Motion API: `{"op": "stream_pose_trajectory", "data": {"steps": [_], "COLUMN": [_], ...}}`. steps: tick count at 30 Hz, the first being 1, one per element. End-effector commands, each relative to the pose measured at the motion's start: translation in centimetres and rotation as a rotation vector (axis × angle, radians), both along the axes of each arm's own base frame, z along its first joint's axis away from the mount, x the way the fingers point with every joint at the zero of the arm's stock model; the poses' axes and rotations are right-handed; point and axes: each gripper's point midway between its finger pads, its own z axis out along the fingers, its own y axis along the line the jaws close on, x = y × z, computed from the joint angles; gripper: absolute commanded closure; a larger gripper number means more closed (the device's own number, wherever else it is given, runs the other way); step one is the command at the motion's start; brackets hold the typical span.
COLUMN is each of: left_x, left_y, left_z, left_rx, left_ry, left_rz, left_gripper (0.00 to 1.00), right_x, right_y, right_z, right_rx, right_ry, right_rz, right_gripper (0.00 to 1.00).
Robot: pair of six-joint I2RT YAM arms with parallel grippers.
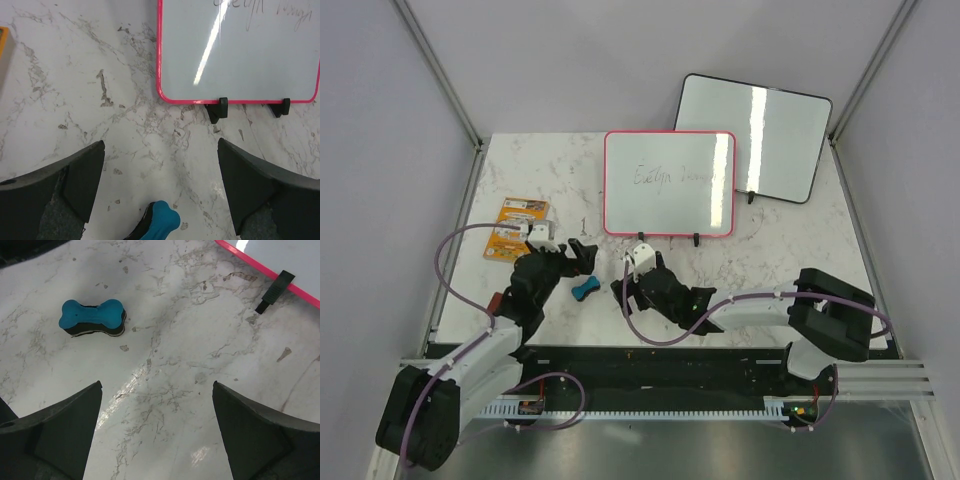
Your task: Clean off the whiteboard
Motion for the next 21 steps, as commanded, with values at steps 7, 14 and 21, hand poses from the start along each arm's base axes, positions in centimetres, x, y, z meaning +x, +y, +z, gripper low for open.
{"op": "stream_pose_trajectory", "data": {"steps": [7,14,21], "left_x": [0.1,1.5,1.1], "left_y": [4.5,6.6,7.5], "left_z": [2.1,3.0,3.1], "left_rx": [-0.011,0.09,0.062], "left_ry": [0.006,0.099,0.061], "left_rz": [0.256,0.38,0.406], "left_gripper": [0.01,0.08,0.08], "right_x": [-0.5,-0.2,0.9], "right_y": [7.2,9.9,10.9], "right_z": [0.9,-0.5,-2.5], "right_rx": [-0.006,-0.076,-0.148], "right_ry": [-0.08,-0.102,-0.118], "right_rz": [0.179,0.266,0.266], "right_gripper": [0.02,0.02,0.02]}}
